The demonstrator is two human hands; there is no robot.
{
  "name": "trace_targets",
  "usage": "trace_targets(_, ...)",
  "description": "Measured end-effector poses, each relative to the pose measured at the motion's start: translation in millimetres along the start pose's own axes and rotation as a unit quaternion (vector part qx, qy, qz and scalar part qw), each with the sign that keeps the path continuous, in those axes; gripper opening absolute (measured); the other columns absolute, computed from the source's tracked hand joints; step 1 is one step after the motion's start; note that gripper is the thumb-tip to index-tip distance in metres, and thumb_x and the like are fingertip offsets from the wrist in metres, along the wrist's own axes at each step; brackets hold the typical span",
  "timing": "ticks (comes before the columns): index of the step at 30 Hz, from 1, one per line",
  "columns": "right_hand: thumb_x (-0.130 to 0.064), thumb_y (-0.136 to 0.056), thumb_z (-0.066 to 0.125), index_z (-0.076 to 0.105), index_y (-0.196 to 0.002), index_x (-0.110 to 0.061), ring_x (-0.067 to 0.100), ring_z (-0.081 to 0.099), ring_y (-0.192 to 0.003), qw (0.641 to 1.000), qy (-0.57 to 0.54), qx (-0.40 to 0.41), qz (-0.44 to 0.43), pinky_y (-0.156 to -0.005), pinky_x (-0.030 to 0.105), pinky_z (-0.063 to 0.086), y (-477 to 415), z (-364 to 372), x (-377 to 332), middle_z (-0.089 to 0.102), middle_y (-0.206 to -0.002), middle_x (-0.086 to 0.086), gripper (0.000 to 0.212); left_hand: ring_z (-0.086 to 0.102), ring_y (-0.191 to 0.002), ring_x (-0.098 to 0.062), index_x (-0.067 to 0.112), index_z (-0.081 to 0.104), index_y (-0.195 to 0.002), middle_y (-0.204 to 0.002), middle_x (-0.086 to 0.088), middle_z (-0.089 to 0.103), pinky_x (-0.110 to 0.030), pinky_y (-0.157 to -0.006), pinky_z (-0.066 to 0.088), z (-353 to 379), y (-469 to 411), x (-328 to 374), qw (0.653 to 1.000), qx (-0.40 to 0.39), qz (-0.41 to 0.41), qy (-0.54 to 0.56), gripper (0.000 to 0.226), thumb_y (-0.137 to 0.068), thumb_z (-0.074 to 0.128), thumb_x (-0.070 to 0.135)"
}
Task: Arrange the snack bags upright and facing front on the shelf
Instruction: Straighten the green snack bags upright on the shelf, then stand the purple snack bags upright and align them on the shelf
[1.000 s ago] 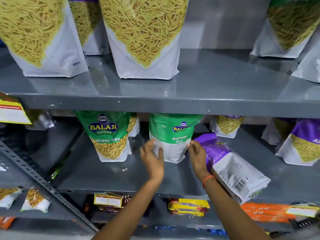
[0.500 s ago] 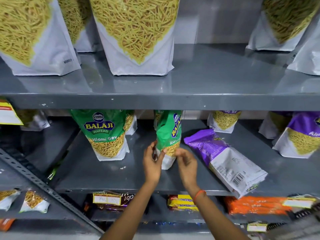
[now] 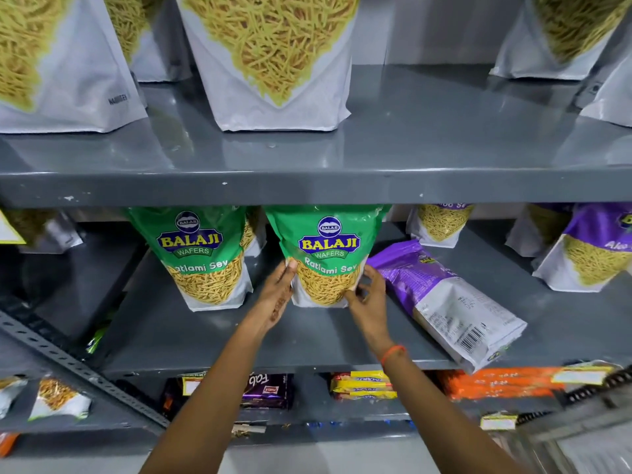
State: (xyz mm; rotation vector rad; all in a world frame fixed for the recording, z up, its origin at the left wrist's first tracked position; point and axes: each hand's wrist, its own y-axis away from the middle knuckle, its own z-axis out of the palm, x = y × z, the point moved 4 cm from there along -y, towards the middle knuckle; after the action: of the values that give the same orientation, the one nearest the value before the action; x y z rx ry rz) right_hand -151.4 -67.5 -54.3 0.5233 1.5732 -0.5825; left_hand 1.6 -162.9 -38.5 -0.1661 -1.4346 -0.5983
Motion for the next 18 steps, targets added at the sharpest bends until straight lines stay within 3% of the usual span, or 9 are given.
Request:
trace_targets(1,0.008,-0.08,0.061,0.041,-0.127,-0.003,0.023,0.053,-0.111,1.0,0.002,0.009,0.0,-0.079,0.007,0.049,2,1,-2,0.047,-0.123,0.013,0.053,0.034,-0.137,-0.013,0.016,0.032,-0.142,-0.152,-0.002,0.035,-0.038,-0.119,0.02,0,1,0,1.0,0.003,0.001,0.009,0.048,-0.096,0.042,0.028)
trace_targets(4,0.003,-0.082,0.057,0.039,-0.132,-0.001,0.032,0.046,-0.122,0.995,0.079,0.049,-0.035,-0.103,0.037,0.043,6,-3,-15,0.045,-0.13,0.019,0.053,0.027,-0.14,-0.012,0.022,0.022,-0.146,-0.156,0.0,0.027,-0.039,-0.12,0.017,5,9,1,0.998,0.036,0.046,-0.027,0.052,-0.097,0.037,0.032)
trace_targets(6,-0.002,-0.084,0.052,0.036,-0.136,-0.002,0.03,0.036,-0.132,0.979,0.144,0.096,-0.109,-0.114,0.029,0.026,11,-13,-32,0.042,-0.139,0.019,0.054,0.012,-0.145,-0.011,0.025,0.005,-0.148,-0.16,0.002,0.008,-0.037,-0.12,0.012,14,23,2,0.983,0.099,0.111,-0.112,0.059,-0.098,0.034,0.034)
trace_targets(8,-0.009,-0.085,0.049,0.033,-0.139,-0.007,0.022,0.028,-0.138,0.955,0.196,0.114,-0.191,-0.115,0.019,0.016,14,-24,-50,0.036,-0.148,0.015,0.056,-0.007,-0.146,-0.009,0.024,-0.007,-0.147,-0.159,0.004,-0.01,-0.033,-0.121,-0.001,32,42,4,0.95,0.159,0.178,-0.202,0.066,-0.097,0.034,0.037)
trace_targets(11,-0.014,-0.084,0.049,0.035,-0.138,-0.008,0.024,0.024,-0.142,0.905,0.317,0.092,-0.27,-0.119,0.033,0.017,9,-43,-67,0.031,-0.152,0.013,0.056,-0.013,-0.143,-0.004,0.027,-0.011,-0.143,-0.154,0.008,-0.016,-0.015,-0.116,-0.01,78,72,4,0.888,0.216,0.271,-0.303,0.068,-0.095,0.035,0.041)
trace_targets(13,-0.014,-0.084,0.051,0.035,-0.139,-0.006,0.029,0.028,-0.141,0.879,0.389,0.052,-0.269,-0.119,0.043,0.02,2,-61,-68,0.034,-0.151,0.014,0.058,-0.007,-0.144,-0.004,0.024,-0.006,-0.143,-0.154,0.006,-0.009,-0.012,-0.116,-0.004,119,85,-4,0.885,0.195,0.305,-0.293,0.065,-0.096,0.038,0.032)
trace_targets(15,-0.018,-0.088,0.048,0.03,-0.142,-0.005,0.031,0.03,-0.14,0.858,0.47,-0.018,-0.208,-0.118,0.045,0.022,-11,-86,-59,0.034,-0.15,0.016,0.058,0.007,-0.147,-0.012,0.015,0.01,-0.147,-0.157,-0.002,0.007,-0.018,-0.118,0.007,159,84,-23,0.913,0.151,0.252,-0.284,0.06,-0.097,0.04,0.026)
trace_targets(18,-0.031,-0.097,0.036,0.027,-0.144,-0.008,0.033,0.029,-0.14,0.812,0.564,-0.142,-0.045,-0.115,0.04,0.024,-33,-145,-35,0.03,-0.153,0.016,0.053,0.046,-0.129,-0.038,-0.004,0.043,-0.132,-0.139,-0.028,0.047,-0.035,-0.103,0.033,211,65,-53,0.958,0.108,0.043,-0.262,0.048,-0.097,0.04,0.028)
